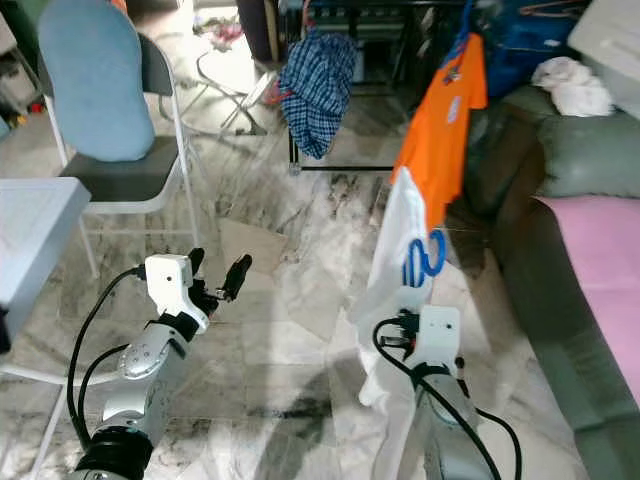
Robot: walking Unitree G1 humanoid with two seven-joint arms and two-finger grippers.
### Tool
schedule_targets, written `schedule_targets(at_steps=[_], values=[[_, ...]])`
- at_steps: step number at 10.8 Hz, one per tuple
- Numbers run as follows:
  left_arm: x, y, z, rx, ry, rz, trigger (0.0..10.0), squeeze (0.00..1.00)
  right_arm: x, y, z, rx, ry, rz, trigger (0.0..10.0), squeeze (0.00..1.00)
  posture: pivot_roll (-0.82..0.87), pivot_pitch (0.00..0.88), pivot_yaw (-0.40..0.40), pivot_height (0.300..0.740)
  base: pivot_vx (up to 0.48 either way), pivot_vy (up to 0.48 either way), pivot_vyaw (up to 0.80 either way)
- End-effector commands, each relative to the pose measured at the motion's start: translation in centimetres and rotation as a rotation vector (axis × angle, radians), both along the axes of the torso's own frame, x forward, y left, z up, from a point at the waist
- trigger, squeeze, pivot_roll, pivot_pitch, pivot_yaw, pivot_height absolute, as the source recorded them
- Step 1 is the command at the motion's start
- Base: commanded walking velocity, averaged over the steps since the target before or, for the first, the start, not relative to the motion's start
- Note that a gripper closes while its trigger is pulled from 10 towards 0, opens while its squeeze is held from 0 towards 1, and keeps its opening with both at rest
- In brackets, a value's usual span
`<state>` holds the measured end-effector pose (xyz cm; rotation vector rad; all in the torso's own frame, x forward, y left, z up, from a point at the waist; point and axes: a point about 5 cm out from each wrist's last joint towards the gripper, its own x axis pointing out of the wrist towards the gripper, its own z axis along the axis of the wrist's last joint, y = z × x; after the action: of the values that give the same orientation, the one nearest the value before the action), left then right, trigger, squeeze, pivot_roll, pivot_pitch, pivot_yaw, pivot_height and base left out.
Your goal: Hang hanger
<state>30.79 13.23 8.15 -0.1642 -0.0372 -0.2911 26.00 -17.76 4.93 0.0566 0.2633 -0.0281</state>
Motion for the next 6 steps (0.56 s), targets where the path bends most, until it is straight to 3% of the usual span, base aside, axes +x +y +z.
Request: schedule_targets(at_steps=[1,6], values=[[0.04,-0.23,-0.05,-0.001,0.007,-0.009,10.0,0.0,0.56,-0.1,1.24,-0.013,-0.057,0.004,10.0,0.0,-0.14,0.137,0.033,0.74,0.386,0.0,0.0],[-0.01,-0.67,-0.08,-0.016,0.007,-0.012,10.0,0.0,0.78,-0.03,1.62,-0.04,-0.061,0.015,10.0,0.0,-0.15,0.166,0.025,0.74,0.385,0.0,0.0]])
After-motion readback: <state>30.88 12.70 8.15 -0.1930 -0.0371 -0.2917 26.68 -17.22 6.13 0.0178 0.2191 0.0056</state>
